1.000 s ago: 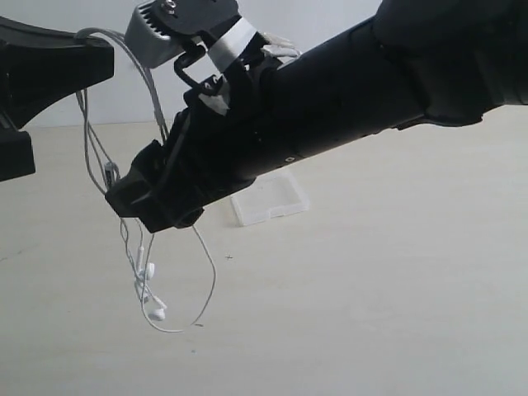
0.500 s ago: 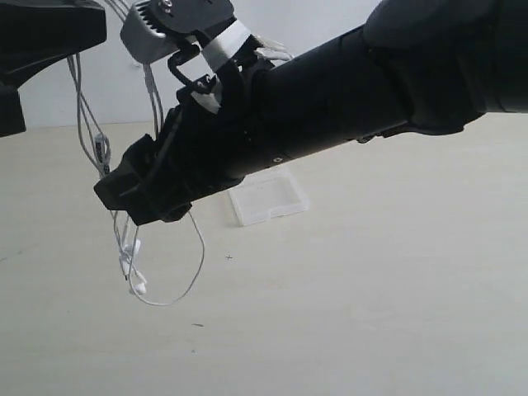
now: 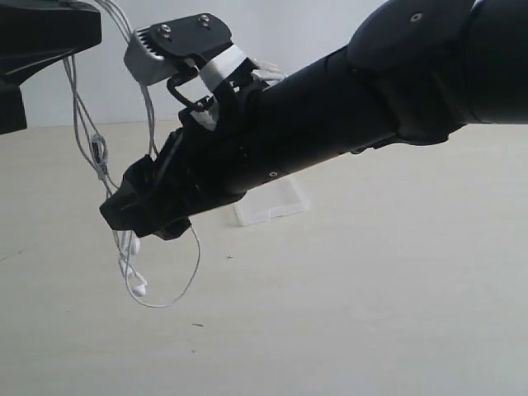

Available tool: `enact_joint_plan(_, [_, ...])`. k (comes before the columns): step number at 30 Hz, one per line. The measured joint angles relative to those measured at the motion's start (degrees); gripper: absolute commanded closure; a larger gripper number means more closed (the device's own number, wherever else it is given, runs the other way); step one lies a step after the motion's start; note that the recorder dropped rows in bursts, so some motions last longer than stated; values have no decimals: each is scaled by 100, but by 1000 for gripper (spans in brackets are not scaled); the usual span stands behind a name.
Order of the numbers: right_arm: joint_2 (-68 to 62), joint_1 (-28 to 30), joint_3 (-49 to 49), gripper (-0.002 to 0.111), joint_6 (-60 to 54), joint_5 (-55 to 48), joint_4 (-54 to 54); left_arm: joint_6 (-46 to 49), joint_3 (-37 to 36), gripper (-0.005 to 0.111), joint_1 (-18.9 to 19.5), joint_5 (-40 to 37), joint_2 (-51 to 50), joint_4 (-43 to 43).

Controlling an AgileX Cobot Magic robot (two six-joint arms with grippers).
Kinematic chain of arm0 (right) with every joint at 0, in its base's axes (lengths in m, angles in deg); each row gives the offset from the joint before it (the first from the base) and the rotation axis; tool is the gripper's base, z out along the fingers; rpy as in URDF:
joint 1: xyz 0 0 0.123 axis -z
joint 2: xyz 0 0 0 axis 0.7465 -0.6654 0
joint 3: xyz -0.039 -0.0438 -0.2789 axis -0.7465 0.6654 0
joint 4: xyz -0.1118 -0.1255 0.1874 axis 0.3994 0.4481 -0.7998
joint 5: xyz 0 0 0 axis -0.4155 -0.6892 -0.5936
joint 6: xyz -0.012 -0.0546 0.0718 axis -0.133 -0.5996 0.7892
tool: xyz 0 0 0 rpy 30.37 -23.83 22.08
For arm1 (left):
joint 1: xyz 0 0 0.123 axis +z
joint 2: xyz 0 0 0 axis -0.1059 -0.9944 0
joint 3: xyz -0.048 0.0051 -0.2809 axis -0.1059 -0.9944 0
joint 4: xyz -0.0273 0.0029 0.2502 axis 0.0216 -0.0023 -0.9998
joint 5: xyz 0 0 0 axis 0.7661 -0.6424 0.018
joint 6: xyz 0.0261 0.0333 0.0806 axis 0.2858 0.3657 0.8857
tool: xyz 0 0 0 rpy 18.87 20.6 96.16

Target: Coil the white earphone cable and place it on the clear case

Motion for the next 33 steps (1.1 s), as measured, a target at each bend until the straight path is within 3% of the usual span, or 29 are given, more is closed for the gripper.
enact_joint_plan(7, [-12, 0, 0, 40, 1585, -138, 1498, -44, 0, 107, 0, -50, 0, -24])
enact_joint_plan(10, [-12, 0, 0, 40, 2630, -159, 2782, -44, 0, 107, 0, -109, 0, -24])
enact_joint_plan(15, [134, 0, 0, 40, 3371, -159, 3635, -44, 0, 107, 0, -128, 0, -24])
enact_joint_plan(27, [840, 0, 26, 41, 4430, -414, 4359, -44, 0, 107, 0, -143, 0, -24])
enact_joint_plan(33, [993, 0, 838, 41, 4775, -52, 4333, -72, 23, 107, 0, -143, 0, -24])
